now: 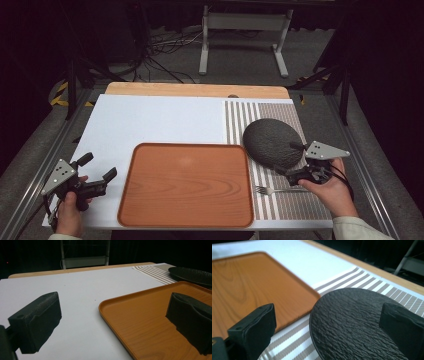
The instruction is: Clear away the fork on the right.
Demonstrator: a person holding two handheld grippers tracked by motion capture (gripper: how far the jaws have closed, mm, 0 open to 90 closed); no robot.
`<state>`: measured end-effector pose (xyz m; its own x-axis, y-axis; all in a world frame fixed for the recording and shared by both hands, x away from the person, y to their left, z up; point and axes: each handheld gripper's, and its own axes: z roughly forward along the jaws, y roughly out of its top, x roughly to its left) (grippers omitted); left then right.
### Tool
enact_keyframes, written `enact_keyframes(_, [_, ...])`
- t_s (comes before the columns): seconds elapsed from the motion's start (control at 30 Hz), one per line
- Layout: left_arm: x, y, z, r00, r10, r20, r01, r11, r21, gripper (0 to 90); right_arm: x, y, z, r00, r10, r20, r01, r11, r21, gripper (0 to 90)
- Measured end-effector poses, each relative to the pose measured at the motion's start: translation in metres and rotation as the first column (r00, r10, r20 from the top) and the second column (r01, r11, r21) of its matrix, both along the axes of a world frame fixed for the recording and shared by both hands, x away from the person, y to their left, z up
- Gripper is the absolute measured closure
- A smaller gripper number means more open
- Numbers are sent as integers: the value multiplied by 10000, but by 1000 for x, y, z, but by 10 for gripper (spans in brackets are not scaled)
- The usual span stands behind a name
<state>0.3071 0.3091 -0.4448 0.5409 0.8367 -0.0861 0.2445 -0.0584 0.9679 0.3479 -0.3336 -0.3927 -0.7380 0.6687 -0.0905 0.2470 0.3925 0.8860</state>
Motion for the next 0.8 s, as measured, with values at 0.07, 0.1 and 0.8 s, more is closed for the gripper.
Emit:
enact_keyframes(0.07, [0, 0, 0, 10000, -10, -2, 10, 10000, -11, 7, 2, 2, 3, 9994, 167, -301, -183, 9984, -540, 22])
enact_keyframes(0.1, [0, 0, 0, 10000, -7, -2, 7, 10000, -7, 7, 3, 3, 4, 9988, 264, -418, -295, 9967, -755, 25])
enact_keyframes(0.8, [0, 1, 1, 10000, -29, -20, 29, 10000, 27, 7, 11, 14, 17, 9665, 864, -2418, -1735, 9138, -3672, 36])
